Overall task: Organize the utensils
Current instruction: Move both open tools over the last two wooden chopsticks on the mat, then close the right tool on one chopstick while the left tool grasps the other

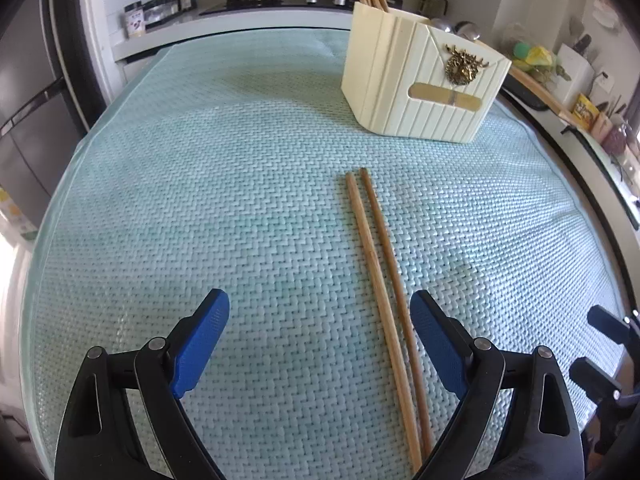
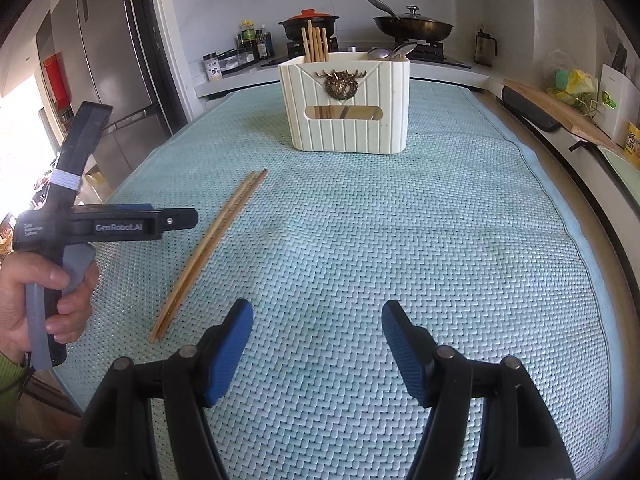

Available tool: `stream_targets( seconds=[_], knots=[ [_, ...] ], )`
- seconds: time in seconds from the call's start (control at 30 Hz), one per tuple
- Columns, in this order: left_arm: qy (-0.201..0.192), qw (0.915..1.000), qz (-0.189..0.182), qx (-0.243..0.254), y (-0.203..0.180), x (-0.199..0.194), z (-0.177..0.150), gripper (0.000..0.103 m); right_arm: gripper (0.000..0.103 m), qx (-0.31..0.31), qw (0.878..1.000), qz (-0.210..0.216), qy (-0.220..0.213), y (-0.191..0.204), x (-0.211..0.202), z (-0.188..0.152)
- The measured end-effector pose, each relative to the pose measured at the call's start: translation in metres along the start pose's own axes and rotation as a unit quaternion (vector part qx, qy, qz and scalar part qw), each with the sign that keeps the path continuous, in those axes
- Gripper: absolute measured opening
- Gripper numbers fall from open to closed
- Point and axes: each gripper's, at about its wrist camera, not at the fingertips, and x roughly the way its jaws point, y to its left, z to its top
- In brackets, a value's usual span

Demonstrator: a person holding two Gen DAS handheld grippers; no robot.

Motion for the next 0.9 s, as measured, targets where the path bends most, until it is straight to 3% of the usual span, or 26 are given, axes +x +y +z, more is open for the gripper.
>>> stream_targets(
  seconds=[0.2, 0.43, 0.63, 0.7, 0.77, 0.8, 0.83, 0.87, 0.9],
  knots=[
    [0.009, 0.9993, 0.033, 0.014, 0.000, 0.024, -0.001, 0.094, 0.068, -0.011, 1.000, -0.005, -0.004, 0.003, 0.002, 0.003],
    [0.012, 0.9994, 0.032, -0.009, 0.024, 0.021, 0.001, 0.095, 0.068, -0.028, 1.000, 0.009, 0.000, 0.017, 0.017, 0.013],
    [0.008, 0.9986, 0.024, -0.047, 0.059, 0.009, -0.006, 0.095, 0.066, -0.092, 0.993, 0.074, 0.013, 0.072, 0.048, 0.024],
    [0.007, 0.9983, 0.020, -0.054, 0.065, 0.008, -0.008, 0.095, 0.055, -0.125, 0.988, 0.084, 0.020, 0.095, 0.059, 0.021],
    [0.006, 0.9982, 0.014, -0.058, 0.067, 0.006, -0.009, 0.095, 0.031, -0.162, 0.983, 0.075, 0.033, 0.114, 0.074, 0.017],
    [0.005, 0.9982, 0.012, -0.059, 0.066, 0.006, -0.010, 0.094, 0.027, -0.180, 0.981, 0.057, 0.043, 0.120, 0.081, 0.013],
    [0.004, 0.9982, 0.010, -0.058, 0.065, 0.005, -0.011, 0.093, 0.024, -0.184, 0.981, 0.046, 0.027, 0.121, 0.078, 0.013],
    [0.004, 0.9984, 0.007, -0.057, 0.063, 0.005, -0.012, 0.092, 0.015, -0.183, 0.982, 0.027, 0.033, 0.120, 0.079, 0.014],
    [0.002, 0.9985, 0.004, -0.054, 0.059, 0.004, -0.013, 0.088, 0.013, -0.173, 0.984, 0.020, 0.033, 0.115, 0.078, 0.015]
  ],
)
